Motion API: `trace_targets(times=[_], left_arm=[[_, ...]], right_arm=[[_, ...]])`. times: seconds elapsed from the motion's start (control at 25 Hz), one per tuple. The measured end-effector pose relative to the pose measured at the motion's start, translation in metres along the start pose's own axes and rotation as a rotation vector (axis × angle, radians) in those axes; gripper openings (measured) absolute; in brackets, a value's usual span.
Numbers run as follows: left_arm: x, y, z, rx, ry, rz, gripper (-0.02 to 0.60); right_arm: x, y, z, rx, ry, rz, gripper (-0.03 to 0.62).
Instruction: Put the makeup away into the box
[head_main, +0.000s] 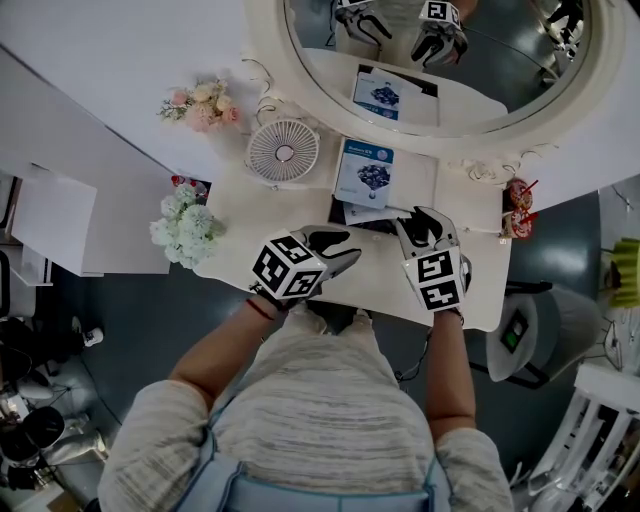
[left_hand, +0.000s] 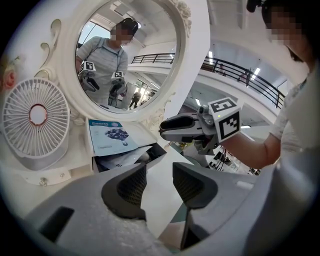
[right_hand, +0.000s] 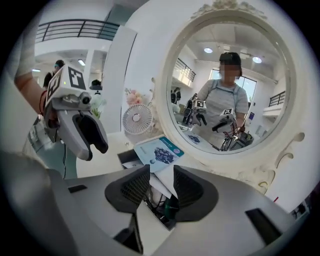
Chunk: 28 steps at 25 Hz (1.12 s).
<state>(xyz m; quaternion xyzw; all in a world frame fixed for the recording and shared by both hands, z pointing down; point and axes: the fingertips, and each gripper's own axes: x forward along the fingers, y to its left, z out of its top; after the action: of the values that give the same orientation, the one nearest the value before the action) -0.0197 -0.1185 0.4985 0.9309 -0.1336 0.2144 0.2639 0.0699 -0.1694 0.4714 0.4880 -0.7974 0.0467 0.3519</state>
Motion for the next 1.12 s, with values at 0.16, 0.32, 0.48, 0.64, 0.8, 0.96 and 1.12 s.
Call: trace_targets(times=[0.16,0.32,0.48,0.64,0.8,0.96,1.12], left_arm=[[0.0,-0.002,0.002,0.006,-0.009,0.008,0.166],[0.001,-0.005,0.004,0.013,-0.02,0.014,0.166],[0.001,-0.008,0.006,0.021,-0.03,0.024,0.166],[-0.001,-0.011,0.011,0.041,-0.065,0.041,0.164],[-0.001,-0.019,0.017,0.064,-0.121,0.033,0.164],[0.0,-0.027,0.02,0.115,-0.147,0.044,0.163],[-0.001,-0.034,0.027,0.137,-0.2,0.044,0.143]], right_arm=[[-0.009,0.005,0.004,0.124,-0.098,0.016,0.132],[-0.018,0.008,0.009,0.208,-0.189,0.02,0.13],[-0.024,0.017,0.013,0.268,-0.247,0.057,0.13],[-0.031,0.025,0.014,0.342,-0.308,0.101,0.118],[-0.038,0.028,0.013,0.378,-0.358,0.125,0.094],[-0.046,0.034,0.01,0.406,-0.383,0.158,0.063],[-0.055,0.042,0.01,0.427,-0.428,0.215,0.04]])
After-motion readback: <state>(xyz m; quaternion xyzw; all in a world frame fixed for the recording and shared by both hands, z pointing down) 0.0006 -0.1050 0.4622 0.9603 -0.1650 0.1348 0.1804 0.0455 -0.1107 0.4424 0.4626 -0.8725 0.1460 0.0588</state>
